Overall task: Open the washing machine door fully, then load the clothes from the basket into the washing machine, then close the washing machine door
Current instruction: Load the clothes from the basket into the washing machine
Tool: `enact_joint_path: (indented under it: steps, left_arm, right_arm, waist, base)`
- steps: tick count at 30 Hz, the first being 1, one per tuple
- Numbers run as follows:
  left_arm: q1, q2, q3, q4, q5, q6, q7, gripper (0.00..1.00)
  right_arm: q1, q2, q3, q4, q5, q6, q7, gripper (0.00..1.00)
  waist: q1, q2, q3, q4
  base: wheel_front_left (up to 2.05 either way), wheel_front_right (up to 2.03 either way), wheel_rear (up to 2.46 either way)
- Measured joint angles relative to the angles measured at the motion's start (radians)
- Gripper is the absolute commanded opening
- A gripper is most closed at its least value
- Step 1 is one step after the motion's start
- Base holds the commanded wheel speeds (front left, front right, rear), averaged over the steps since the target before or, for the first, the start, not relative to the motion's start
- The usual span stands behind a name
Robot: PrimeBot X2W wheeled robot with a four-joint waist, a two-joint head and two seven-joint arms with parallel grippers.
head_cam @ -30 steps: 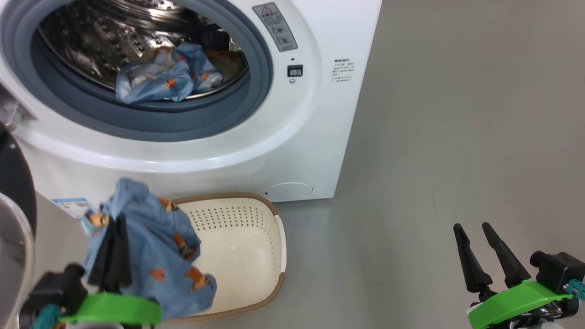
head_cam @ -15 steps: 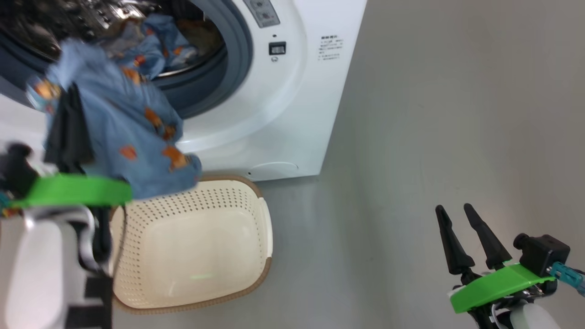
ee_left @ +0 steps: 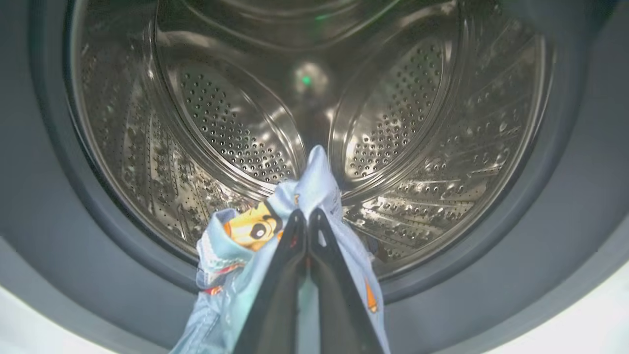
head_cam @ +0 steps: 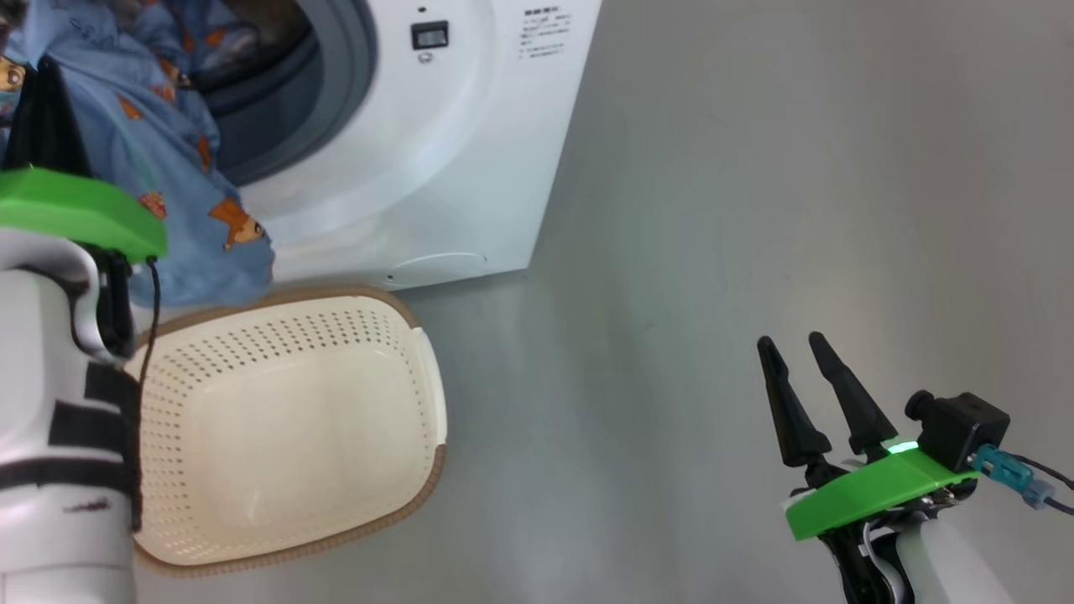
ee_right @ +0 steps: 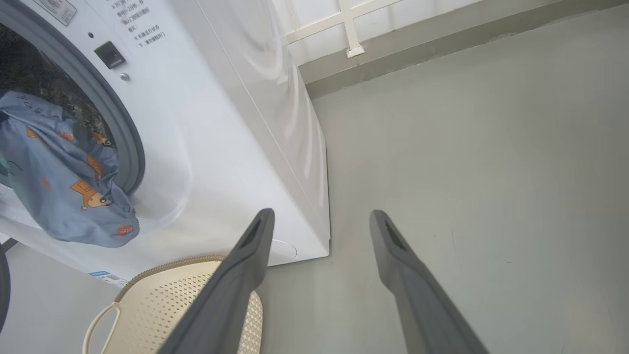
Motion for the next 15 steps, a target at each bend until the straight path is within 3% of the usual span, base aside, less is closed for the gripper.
enact_joint_path:
  steps: [15]
  left_arm:
    - [-0.262,0.066,-0.027,0.384,0.047,0.002,0.000,0.00]
  right_arm:
    - [-0.028,0.027,0.049,0.001,0.008,0.000,0.000,1.00]
  waist:
    - [0.0000,0.0000,0.061,-0.074]
  base:
    - [0.00,0.00,0.00]
